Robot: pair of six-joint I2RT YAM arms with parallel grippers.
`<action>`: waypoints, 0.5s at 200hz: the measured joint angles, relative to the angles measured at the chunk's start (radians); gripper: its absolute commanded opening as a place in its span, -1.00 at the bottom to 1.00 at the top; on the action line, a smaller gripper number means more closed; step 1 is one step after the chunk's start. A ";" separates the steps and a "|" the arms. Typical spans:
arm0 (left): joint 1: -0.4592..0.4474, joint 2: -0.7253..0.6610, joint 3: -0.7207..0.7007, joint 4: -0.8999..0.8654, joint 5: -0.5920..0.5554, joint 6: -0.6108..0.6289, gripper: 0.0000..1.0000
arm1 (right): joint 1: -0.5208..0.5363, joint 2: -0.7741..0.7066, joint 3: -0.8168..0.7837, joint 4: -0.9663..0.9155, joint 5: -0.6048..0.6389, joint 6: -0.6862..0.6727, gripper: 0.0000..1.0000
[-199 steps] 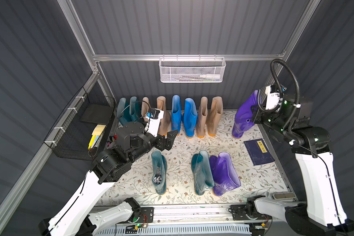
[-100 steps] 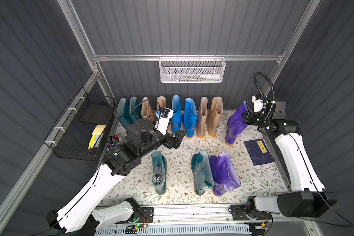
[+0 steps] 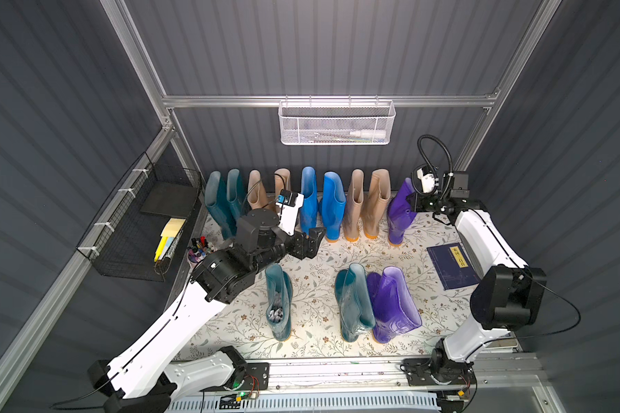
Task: Match and arrange rain boots in pairs
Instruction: Place the rain boot at the center of the board.
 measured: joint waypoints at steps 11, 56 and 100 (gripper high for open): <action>0.000 0.004 0.011 0.001 -0.009 -0.001 0.74 | 0.000 0.028 0.035 -0.003 -0.010 -0.017 -1.00; 0.000 -0.010 0.012 0.000 -0.032 -0.009 0.74 | 0.000 0.130 0.165 -0.006 -0.047 -0.080 -1.00; 0.000 -0.010 0.013 0.000 -0.034 -0.011 0.75 | 0.000 0.188 0.235 -0.039 -0.089 -0.112 -1.00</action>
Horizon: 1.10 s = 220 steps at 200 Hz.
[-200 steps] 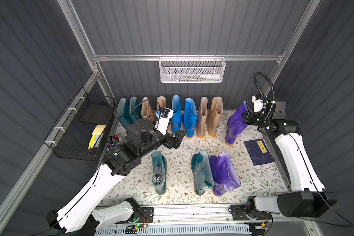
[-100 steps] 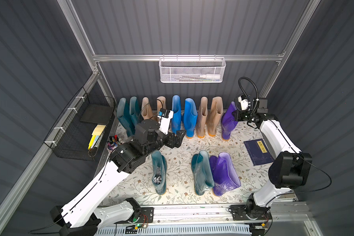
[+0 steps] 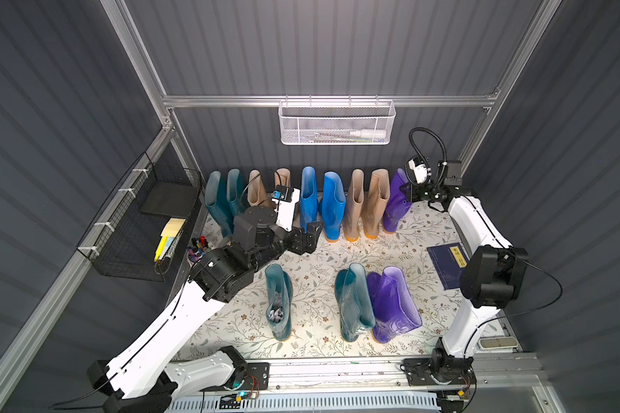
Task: Match and arrange rain boots in pairs
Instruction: Place the rain boot at the center of the board.
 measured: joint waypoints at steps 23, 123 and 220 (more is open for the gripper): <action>0.000 0.000 0.000 0.000 0.000 0.000 0.75 | 0.000 0.019 0.035 -0.037 -0.014 -0.018 -1.00; 0.000 0.015 0.009 0.000 0.000 0.000 0.77 | 0.002 0.052 0.124 -0.109 -0.019 -0.034 -0.36; 0.000 0.040 0.015 0.001 0.013 0.011 0.84 | 0.006 0.037 0.135 -0.087 -0.012 0.016 0.16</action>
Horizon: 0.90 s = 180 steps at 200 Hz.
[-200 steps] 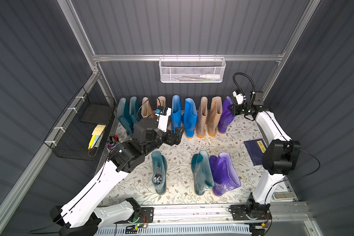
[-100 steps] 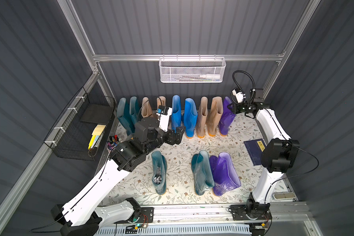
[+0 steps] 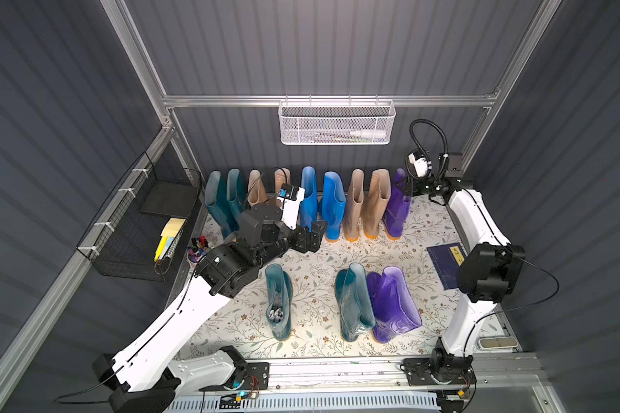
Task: Match and arrange rain boots in pairs
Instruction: Place the rain boot at the center of the board.
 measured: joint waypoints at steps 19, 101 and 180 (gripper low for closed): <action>0.000 0.005 0.000 0.000 0.005 0.001 0.84 | 0.002 -0.022 0.000 0.009 0.000 0.014 0.19; 0.000 0.011 0.000 0.015 0.064 0.035 0.84 | 0.014 -0.098 0.000 0.017 0.032 0.053 0.29; 0.000 0.032 0.027 0.007 0.153 0.107 0.84 | 0.061 -0.350 -0.167 -0.042 0.128 0.147 0.35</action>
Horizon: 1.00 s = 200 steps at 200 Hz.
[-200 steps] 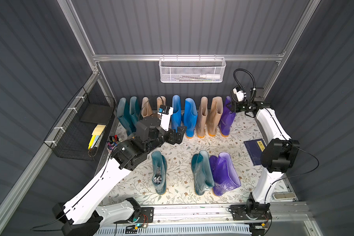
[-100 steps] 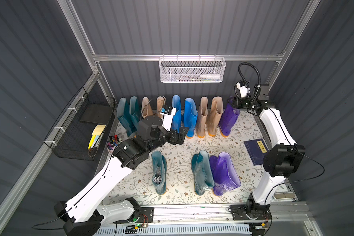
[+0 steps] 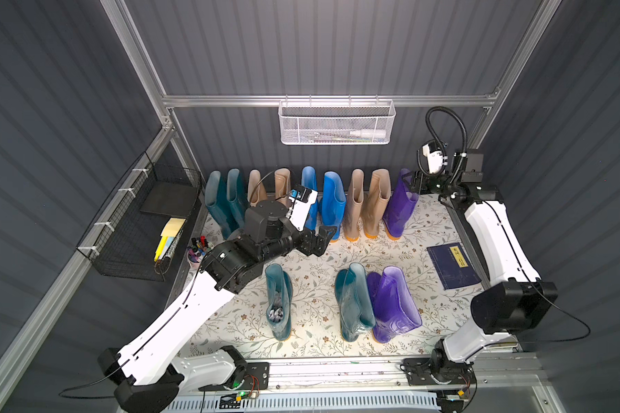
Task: Match and arrange rain boots in pairs
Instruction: Place the rain boot at the center of the board, then pick up the rain boot at the center of the board.
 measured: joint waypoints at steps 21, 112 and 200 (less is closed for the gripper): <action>0.000 0.000 0.003 0.000 0.038 0.025 0.77 | 0.047 -0.090 -0.054 -0.018 0.042 0.008 0.38; 0.000 -0.079 -0.189 0.100 0.224 0.045 0.74 | 0.245 -0.575 -0.262 -0.219 0.167 0.076 0.46; -0.003 -0.099 -0.275 0.183 0.316 0.040 0.75 | 0.397 -0.806 -0.420 -0.525 0.187 0.209 0.53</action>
